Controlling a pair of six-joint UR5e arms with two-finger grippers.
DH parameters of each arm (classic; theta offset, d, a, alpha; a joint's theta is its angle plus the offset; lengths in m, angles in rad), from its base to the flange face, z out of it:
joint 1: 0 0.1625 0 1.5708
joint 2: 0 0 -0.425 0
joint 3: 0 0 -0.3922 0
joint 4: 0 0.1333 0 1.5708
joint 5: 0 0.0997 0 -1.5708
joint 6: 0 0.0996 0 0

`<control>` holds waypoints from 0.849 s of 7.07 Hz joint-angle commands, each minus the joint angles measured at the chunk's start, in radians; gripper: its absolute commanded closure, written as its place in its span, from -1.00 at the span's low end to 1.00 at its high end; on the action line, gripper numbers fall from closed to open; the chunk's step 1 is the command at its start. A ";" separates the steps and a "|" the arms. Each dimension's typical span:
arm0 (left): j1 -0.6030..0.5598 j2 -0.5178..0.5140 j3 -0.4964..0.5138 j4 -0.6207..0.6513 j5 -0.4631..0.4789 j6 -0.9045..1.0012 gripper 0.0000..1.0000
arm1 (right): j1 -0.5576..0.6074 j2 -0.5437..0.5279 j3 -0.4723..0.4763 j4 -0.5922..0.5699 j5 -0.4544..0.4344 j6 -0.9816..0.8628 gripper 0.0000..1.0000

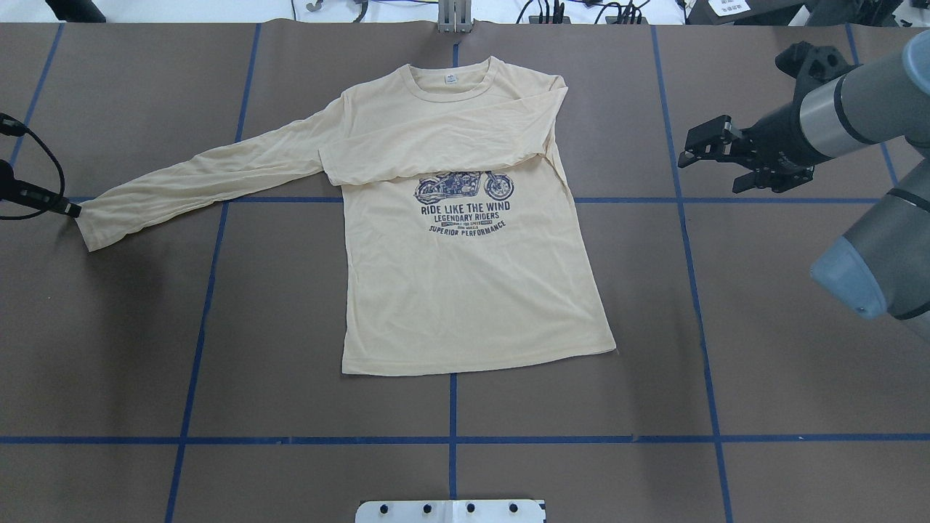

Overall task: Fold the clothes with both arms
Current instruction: 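Reach the left gripper to the other sleeve cuff and grasp it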

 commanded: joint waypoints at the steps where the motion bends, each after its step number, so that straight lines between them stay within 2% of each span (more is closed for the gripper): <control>1: -0.001 0.003 -0.022 0.000 -0.016 -0.002 1.00 | 0.000 -0.002 0.000 0.000 -0.002 0.000 -0.99; 2: -0.001 0.004 -0.057 0.009 -0.146 -0.035 1.00 | 0.000 -0.003 0.000 -0.002 0.000 0.000 -0.99; 3: -0.002 0.007 -0.128 0.009 -0.207 -0.139 1.00 | 0.000 -0.005 0.000 -0.002 0.009 0.000 -0.99; 4: 0.001 -0.012 -0.214 0.009 -0.210 -0.309 1.00 | 0.003 -0.006 0.000 -0.002 0.012 -0.001 -0.99; 5: 0.036 -0.075 -0.288 0.009 -0.210 -0.476 1.00 | 0.009 -0.018 -0.004 -0.002 0.012 -0.006 -0.99; 6: 0.115 -0.200 -0.308 0.009 -0.198 -0.692 1.00 | 0.023 -0.046 -0.011 -0.003 0.005 -0.052 -0.99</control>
